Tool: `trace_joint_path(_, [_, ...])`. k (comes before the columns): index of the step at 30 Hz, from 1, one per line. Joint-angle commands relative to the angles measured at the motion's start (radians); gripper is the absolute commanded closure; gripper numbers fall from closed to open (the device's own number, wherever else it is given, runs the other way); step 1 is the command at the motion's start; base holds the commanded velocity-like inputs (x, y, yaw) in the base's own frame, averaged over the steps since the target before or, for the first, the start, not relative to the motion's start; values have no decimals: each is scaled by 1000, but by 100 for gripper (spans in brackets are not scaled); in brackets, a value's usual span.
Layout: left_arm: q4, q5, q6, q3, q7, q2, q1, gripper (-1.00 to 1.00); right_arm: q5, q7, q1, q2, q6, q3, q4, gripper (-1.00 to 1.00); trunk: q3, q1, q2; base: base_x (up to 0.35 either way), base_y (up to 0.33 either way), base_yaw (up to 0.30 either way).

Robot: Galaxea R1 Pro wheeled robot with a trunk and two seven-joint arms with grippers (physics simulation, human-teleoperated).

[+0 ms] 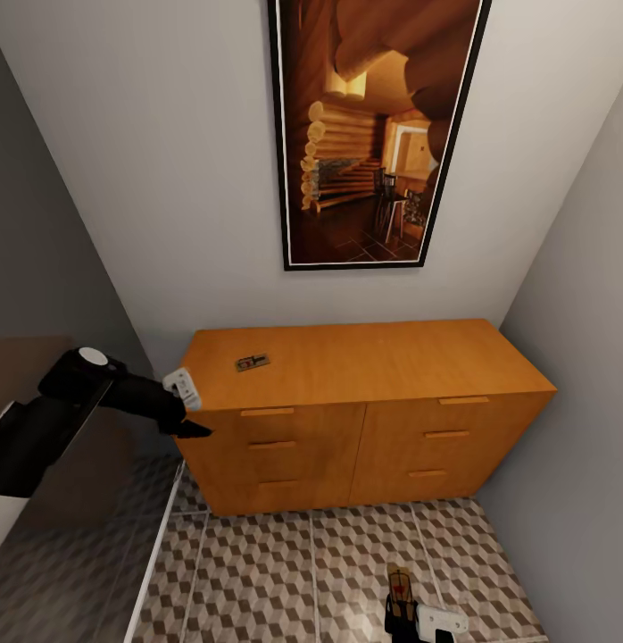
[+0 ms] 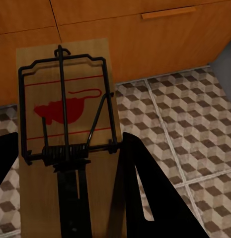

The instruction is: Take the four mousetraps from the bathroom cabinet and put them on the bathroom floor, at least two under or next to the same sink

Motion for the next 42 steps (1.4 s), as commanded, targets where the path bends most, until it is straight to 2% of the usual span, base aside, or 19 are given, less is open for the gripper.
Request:
trace_joint_path(1, [-2, -15, 8, 0, -16, 5, -1, -100, -10, -1, -1, 0, -4, 9, 1, 100, -2, 1, -2, 0, 0, 0])
trace_joint_path(4, [-3, -36, -27, 5, -36, 18, -1, -100, -10, -1, -1, 0, -4, 9, 1, 100, -2, 1, -2, 0, 0, 0])
trace_joint_path(7, [-2, -42, -55, 7, -42, 22, -1, -100, -10, -1, -1, 0, -3, 9, 1, 100, -2, 1, -2, 0, 0, 0])
trace_joint_path(19, [-4, -46, -75, 13, -48, 24, -1, -100, -9, 6, 2, 1, -5, 9, 2, 100, -2, 1, -2, 0, 0, 0])
trace_joint_path(23, [-4, -47, -76, 13, -48, 24, -1, -100, 15, 36, 42, 0, -9, 10, 2, 100, -2, 1, -2, 0, 0, 0])
trace_joint_path(26, [-5, -47, -76, 14, -48, 24, -1, -100, 32, 82, 97, 1, -9, 9, 3, 100, -2, 1, -2, 0, 0, 0])
trace_joint_path(30, [-5, -47, -76, 14, -48, 24, -1, -100, 38, 129, 177, 0, -10, 9, 3, 100, -2, 1, -2, 0, 0, 0])
trace_joint_path(35, [-22, -47, -76, 14, -48, 22, -1, -100, 40, 142, 244, -16, 0, 9, 4, 100, -2, 1, -2, 0, 0, 0])
trace_joint_path(42, [-40, -47, -74, 15, -48, 11, -1, -100, 40, 140, 271, -20, 20, 8, 1, 100, -2, 1, -2, 0, 0, 0])
